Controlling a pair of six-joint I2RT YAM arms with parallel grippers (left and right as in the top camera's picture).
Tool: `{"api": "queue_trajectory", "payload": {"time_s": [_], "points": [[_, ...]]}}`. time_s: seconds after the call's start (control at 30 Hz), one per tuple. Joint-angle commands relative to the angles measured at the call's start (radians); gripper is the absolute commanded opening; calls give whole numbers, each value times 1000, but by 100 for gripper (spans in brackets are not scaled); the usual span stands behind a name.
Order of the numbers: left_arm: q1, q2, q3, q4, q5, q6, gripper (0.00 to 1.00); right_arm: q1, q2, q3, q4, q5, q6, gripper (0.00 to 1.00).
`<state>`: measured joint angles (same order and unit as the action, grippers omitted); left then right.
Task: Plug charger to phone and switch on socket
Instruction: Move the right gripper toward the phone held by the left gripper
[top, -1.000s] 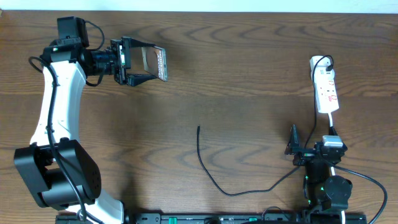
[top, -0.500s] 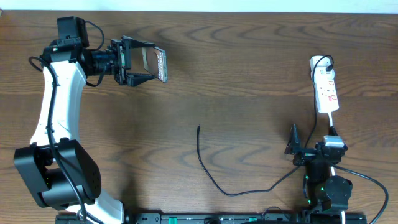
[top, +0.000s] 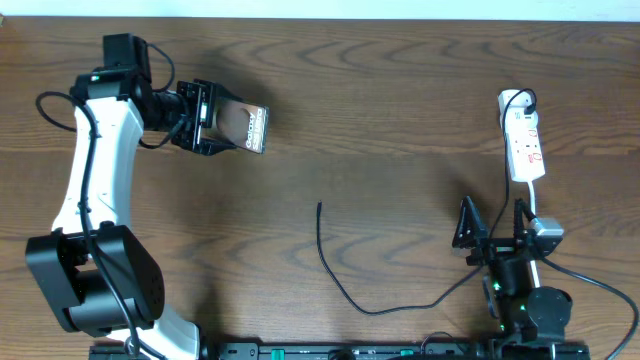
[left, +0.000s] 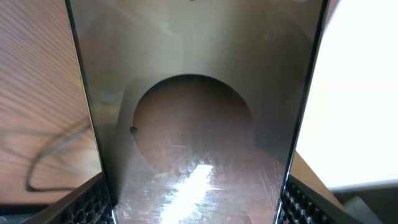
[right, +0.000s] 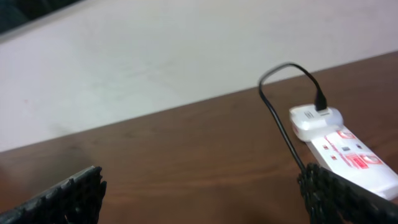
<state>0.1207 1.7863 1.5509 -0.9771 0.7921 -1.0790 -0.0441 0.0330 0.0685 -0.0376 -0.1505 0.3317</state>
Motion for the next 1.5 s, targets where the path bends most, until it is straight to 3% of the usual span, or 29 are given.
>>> {"api": "queue_trajectory", "payload": {"time_s": [0.0,0.17,0.37,0.5,0.6,0.73,0.9,1.2,1.47], "points": [[-29,-28,24,-3,-103,5,8,6,68,126,-19,-52,24,99],[-61,-28,24,-2,-154,1,8,6,325,340,-70,-158,24,99],[-90,-28,24,-2,-158,-26,7,6,803,642,-114,-547,24,99],[-103,-28,24,-2,-159,-40,7,10,1129,794,58,-1052,39,99],[-116,-28,24,-2,-205,-64,7,23,1332,849,272,-1284,68,99],[-153,-28,24,-3,-324,-117,7,76,1539,861,490,-1140,372,99],[-209,-28,24,-2,-442,-211,7,170,1724,861,601,-974,635,98],[-286,-28,24,-2,-582,-369,7,380,1877,861,809,-862,712,96],[-302,-28,24,10,-584,-393,8,457,1877,861,809,-756,856,67]]}}
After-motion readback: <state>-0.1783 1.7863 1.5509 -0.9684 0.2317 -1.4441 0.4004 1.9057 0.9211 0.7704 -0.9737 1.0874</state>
